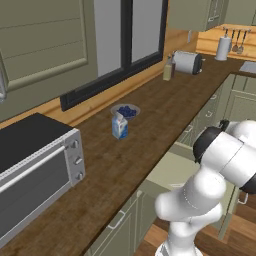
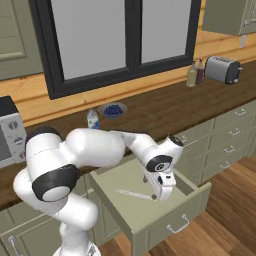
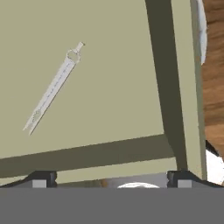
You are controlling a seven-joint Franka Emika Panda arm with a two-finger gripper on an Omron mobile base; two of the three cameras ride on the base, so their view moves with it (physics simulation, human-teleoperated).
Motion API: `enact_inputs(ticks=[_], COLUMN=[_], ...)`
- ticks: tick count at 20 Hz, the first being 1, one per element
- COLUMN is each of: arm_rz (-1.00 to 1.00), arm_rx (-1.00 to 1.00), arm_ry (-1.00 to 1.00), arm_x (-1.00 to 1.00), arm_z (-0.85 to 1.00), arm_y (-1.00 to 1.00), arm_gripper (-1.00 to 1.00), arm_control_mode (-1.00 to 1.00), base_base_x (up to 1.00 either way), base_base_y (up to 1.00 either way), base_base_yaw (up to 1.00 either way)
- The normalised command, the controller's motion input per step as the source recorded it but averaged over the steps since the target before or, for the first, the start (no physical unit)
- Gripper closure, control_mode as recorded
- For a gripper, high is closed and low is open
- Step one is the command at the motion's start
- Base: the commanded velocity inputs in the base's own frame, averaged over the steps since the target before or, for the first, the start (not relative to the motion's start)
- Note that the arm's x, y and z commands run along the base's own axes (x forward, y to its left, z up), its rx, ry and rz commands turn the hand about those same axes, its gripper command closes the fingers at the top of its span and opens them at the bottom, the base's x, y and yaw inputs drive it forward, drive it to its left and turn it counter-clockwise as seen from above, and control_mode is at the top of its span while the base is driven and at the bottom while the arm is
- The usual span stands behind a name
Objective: Pick the tongs from the drawer and place it on the counter.
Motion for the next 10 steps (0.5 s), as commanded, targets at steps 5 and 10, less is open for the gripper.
enact_inputs(ticks=[5,10], arm_rz=[-0.38,-0.09], arm_rx=[-0.08,-0.02], arm_ry=[0.42,0.01], arm_x=[0.5,0.33], arm_z=[-0.07,-0.42], arm_y=[0.65,0.06], arm_gripper=[-1.0,-1.0], arm_control_mode=[-1.0,-1.0], base_base_x=[0.0,0.0], base_base_y=[0.0,0.0], base_base_yaw=[0.0,0.0])
